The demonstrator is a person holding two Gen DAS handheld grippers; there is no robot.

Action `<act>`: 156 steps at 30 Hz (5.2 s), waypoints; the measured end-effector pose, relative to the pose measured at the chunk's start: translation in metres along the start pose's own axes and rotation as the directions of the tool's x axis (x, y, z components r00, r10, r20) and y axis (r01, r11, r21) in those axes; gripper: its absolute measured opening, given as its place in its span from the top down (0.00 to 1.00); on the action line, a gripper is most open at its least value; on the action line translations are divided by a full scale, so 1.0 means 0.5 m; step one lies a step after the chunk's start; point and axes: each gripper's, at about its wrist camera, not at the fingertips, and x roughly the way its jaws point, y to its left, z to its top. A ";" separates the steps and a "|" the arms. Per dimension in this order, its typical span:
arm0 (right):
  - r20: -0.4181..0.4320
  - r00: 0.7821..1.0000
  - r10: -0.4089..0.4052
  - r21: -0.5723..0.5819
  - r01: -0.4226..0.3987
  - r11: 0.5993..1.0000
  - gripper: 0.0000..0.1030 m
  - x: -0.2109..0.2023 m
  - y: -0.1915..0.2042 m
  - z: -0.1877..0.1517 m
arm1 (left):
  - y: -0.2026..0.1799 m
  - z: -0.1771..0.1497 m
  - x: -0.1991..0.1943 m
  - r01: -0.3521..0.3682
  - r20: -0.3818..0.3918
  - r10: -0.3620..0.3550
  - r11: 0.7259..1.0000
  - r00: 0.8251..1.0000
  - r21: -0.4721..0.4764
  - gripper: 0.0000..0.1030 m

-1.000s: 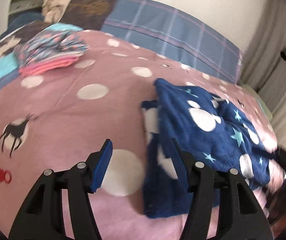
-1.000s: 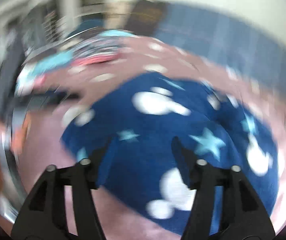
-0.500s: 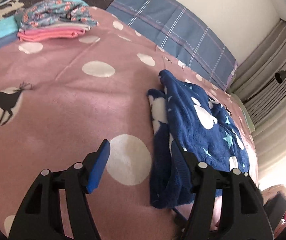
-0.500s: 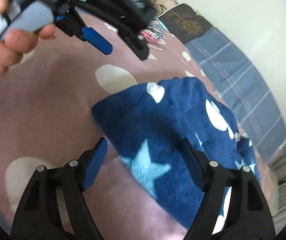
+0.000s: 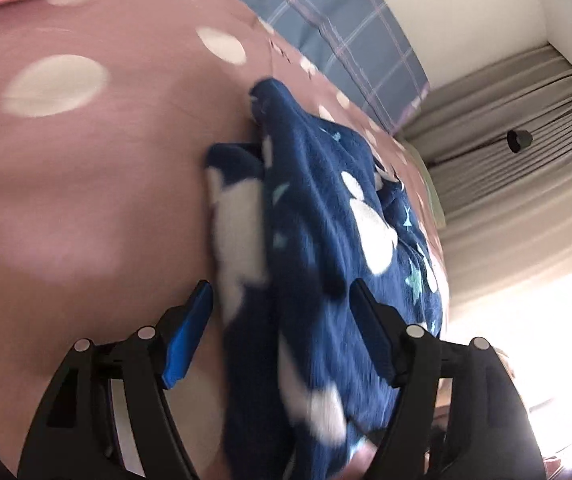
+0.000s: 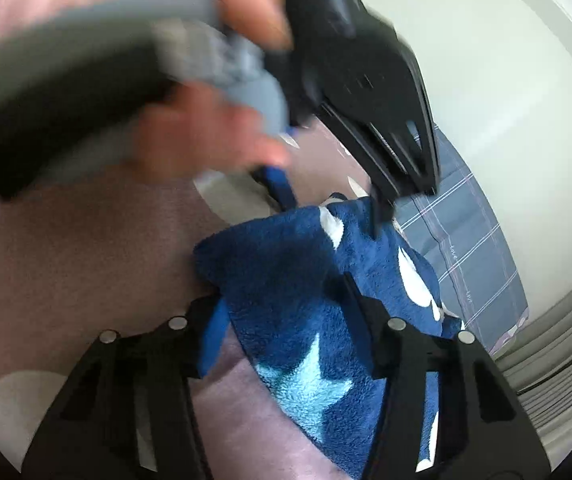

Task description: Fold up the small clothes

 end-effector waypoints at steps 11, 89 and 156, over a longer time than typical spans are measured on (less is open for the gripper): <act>0.000 1.000 0.027 0.141 -0.027 0.990 0.79 0.046 -0.055 0.009 | -0.023 0.090 0.069 -0.012 -0.037 0.011 1.000 0.999 -0.026 0.66; -0.106 0.955 0.276 0.958 0.023 0.286 0.93 -0.113 -0.490 -0.592 | -0.651 -0.231 0.419 -0.292 0.185 0.327 0.317 0.927 0.902 0.58; 0.056 0.932 0.358 0.855 -0.230 0.465 0.61 -0.026 -0.541 -0.402 | -0.522 0.079 0.434 -0.269 0.155 0.220 0.744 0.963 0.612 0.47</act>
